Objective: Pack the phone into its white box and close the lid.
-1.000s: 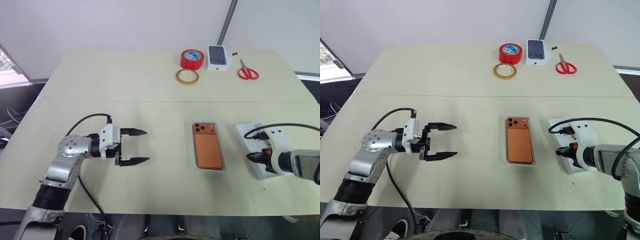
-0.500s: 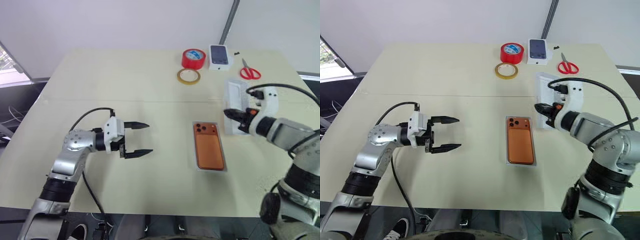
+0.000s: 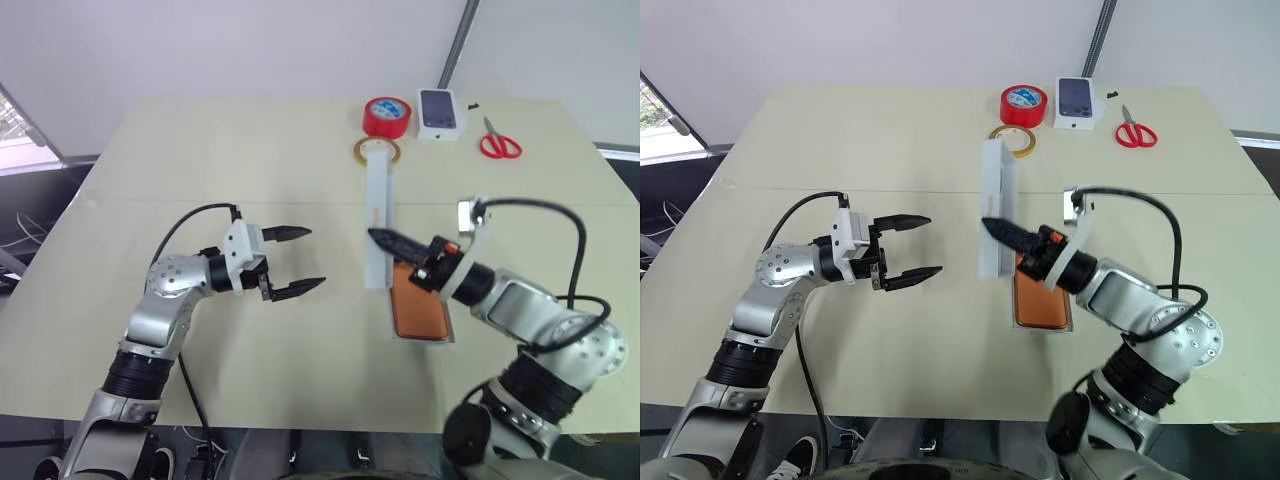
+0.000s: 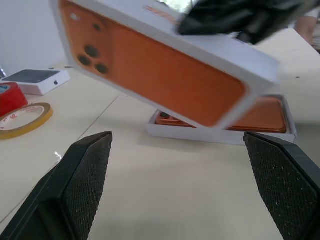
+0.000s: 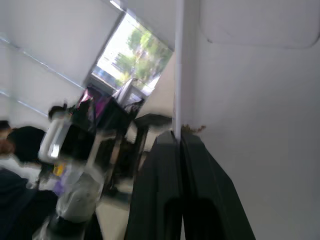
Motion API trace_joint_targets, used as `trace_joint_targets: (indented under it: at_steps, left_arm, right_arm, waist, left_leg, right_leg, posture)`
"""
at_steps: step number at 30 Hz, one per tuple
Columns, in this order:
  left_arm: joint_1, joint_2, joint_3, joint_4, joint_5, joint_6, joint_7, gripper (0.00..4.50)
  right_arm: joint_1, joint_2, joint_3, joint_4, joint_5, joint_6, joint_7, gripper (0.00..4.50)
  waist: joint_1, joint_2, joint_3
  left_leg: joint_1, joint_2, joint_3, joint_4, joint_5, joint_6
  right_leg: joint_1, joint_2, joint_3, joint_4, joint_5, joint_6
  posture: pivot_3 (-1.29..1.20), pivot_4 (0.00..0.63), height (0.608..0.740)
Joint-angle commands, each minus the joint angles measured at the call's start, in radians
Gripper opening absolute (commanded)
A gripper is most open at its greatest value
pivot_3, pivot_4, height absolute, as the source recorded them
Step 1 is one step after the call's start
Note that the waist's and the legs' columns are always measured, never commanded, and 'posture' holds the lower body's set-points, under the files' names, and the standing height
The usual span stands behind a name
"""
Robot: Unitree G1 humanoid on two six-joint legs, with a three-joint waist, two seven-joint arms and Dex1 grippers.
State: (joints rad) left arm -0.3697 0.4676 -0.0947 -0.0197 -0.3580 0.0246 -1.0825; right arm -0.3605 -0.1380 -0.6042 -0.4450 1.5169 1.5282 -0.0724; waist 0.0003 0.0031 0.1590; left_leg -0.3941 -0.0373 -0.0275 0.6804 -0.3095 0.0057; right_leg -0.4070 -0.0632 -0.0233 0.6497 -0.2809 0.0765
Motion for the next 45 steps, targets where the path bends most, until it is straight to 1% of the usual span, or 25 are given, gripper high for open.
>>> trace_joint_targets:
  at_steps: [1,3,6,9,10,12,13,16,17,19,22,26,30,34,40,43,45]
  left_arm:
    - [-0.024,-0.007,0.025,-0.018,-0.024,0.01,0.016,4.41]
    - [-0.024,-0.009,0.028,-0.025,-0.035,0.018,0.017,4.41]
    - [-0.018,-0.012,0.024,-0.038,-0.042,0.026,0.022,4.41]
    - [-0.007,-0.015,0.018,-0.054,-0.045,0.032,0.023,4.41]
    - [-0.003,-0.016,0.015,-0.058,-0.045,0.033,0.023,4.17]
    - [0.009,-0.013,0.013,-0.069,-0.064,0.054,0.008,3.55]
    - [0.012,-0.011,0.011,-0.074,-0.073,0.064,-0.001,3.1]
    - [0.026,-0.014,-0.005,-0.084,-0.066,0.058,-0.014,1.58]
    - [0.033,-0.018,-0.016,-0.085,-0.058,0.047,-0.018,1.01]
    - [0.045,-0.036,-0.043,-0.073,-0.031,0.029,-0.012,0.05]
    - [0.046,-0.055,-0.061,-0.055,-0.005,0.016,0.006,0.05]
    - [0.005,-0.102,-0.079,0.001,0.026,-0.006,0.041,0.05]
    - [-0.024,-0.152,-0.111,0.098,0.074,-0.06,0.05,0.05]
    - [-0.062,-0.188,-0.117,0.18,0.077,-0.068,0.039,0.05]
    - [-0.08,-0.237,-0.142,0.225,0.092,-0.08,0.029,0.05]
    - [-0.092,-0.269,-0.156,0.253,0.104,-0.089,0.03,0.0]
    - [-0.105,-0.283,-0.158,0.275,0.109,-0.097,0.028,0.0]
  right_arm:
    - [0.123,-0.163,0.18,-0.049,0.385,-0.251,-0.173,0.03]
    - [0.179,-0.234,0.257,-0.086,0.45,-0.353,-0.192,0.03]
    - [0.251,-0.293,0.347,-0.124,0.455,-0.472,-0.171,0.03]
    - [0.29,-0.351,0.42,-0.158,0.455,-0.544,-0.128,0.03]
    - [0.296,-0.363,0.44,-0.161,0.455,-0.568,-0.125,0.01]
    - [0.298,-0.379,0.478,-0.149,0.455,-0.605,-0.128,0.0]
    - [0.299,-0.386,0.494,-0.138,0.455,-0.616,-0.128,0.0]
    - [0.292,-0.406,0.532,-0.072,0.455,-0.623,-0.135,0.0]
    - [0.288,-0.414,0.537,-0.055,0.455,-0.62,-0.128,0.0]
    - [0.272,-0.419,0.542,-0.016,0.455,-0.616,-0.124,0.0]
    - [0.261,-0.422,0.552,0.021,0.455,-0.609,-0.127,0.0]
    - [0.251,-0.417,0.54,0.067,0.455,-0.605,-0.148,0.0]
    - [0.244,-0.447,0.534,0.1,0.455,-0.597,-0.165,0.0]
    - [0.243,-0.464,0.532,0.109,0.455,-0.602,-0.163,0.0]
    - [0.239,-0.473,0.509,0.125,0.455,-0.623,-0.165,0.0]
    - [0.248,-0.502,0.494,0.133,0.455,-0.622,-0.151,0.92]
    - [0.252,-0.525,0.485,0.136,0.452,-0.618,-0.141,1.88]
  waist:
    - [-0.005,0.0,0.0]
    - [-0.013,0.0,0.0]
    - [-0.02,-0.001,0.001]
    - [-0.017,-0.001,0.001]
    - [-0.015,-0.002,0.001]
    - [-0.013,-0.002,0.001]
    - [-0.012,-0.002,0.001]
    - [-0.011,-0.002,0.001]
    - [-0.011,-0.002,0.001]
    - [-0.011,-0.002,0.001]
    - [-0.01,-0.002,0.001]
    - [-0.009,-0.002,0.001]
    - [-0.007,-0.002,0.001]
    - [-0.008,-0.002,0.001]
    - [-0.007,-0.002,0.001]
    - [-0.004,-0.002,0.001]
    - [0.002,-0.003,0.002]
  left_leg:
    - [0.0,0.0,0.0,0.0,0.0,0.0]
    - [0.0,0.0,0.0,0.0,0.0,0.0]
    - [0.0,0.001,0.0,0.0,0.0,0.0]
    - [0.001,0.001,0.0,0.0,0.0,0.0]
    - [0.001,0.001,0.0,0.001,0.0,0.0]
    - [0.001,0.001,0.0,0.001,0.0,0.0]
    - [0.001,0.001,0.0,0.001,0.0,0.0]
    - [0.001,0.001,0.0,0.001,0.0,0.0]
    - [0.001,0.001,0.0,0.001,0.0,0.0]
    - [0.001,0.001,0.0,0.001,0.0,0.0]
    - [0.001,0.001,0.0,0.001,0.0,0.001]
    - [0.001,0.001,0.0,0.001,0.0,0.001]
    - [0.001,0.001,0.0,0.001,0.0,0.001]
    - [0.0,0.001,0.0,0.001,0.0,0.001]
    - [0.0,0.001,0.0,0.001,0.0,0.001]
    - [0.0,0.001,0.0,0.002,0.0,0.001]
    - [0.0,0.001,0.0,0.002,0.0,0.001]
  right_leg:
    - [0.0,0.0,0.0,0.0,0.0,0.0]
    - [0.0,0.0,0.0,-0.001,0.0,0.0]
    - [0.001,0.001,0.0,-0.001,0.0,0.0]
    - [0.001,0.002,0.0,0.0,0.0,0.0]
    - [0.002,0.002,0.0,0.0,0.0,0.0]
    - [0.002,0.002,0.0,-0.001,0.0,0.0]
    - [0.002,0.002,0.0,-0.001,0.0,0.0]
    - [0.002,0.002,0.0,-0.002,0.0,0.0]
    - [0.002,0.002,0.0,-0.002,0.0,0.0]
    - [0.003,0.001,0.0,-0.002,0.0,0.0]
    - [0.002,0.001,0.0,-0.003,0.0,0.0]
    - [0.002,0.001,0.0,-0.003,0.0,0.0]
    - [0.003,0.001,0.0,-0.003,0.0,0.0]
    - [0.002,0.001,0.0,-0.003,0.0,0.0]
    - [0.003,0.001,0.0,-0.003,0.0,0.0]
    - [0.003,0.001,0.0,-0.003,0.0,0.0]
    - [0.003,0.001,0.0,-0.003,0.0,0.0]
  posture:
    - [0.0,0.15,0.74]
    - [0.0,0.15,0.74]
    - [0.0,0.15,0.74]
    - [0.0,0.15,0.74]
    - [0.0,0.15,0.74]
    - [0.0,0.15,0.74]
    - [0.0,0.15,0.74]
    - [0.0,0.15,0.74]
    - [0.0,0.15,0.74]
    - [0.0,0.15,0.74]
    - [0.0,0.15,0.74]
    - [0.0,0.15,0.74]
    - [0.0,0.15,0.74]
    - [0.0,0.15,0.74]
    - [0.0,0.15,0.74]
    - [0.0,0.15,0.74]
    - [0.0,0.15,0.74]
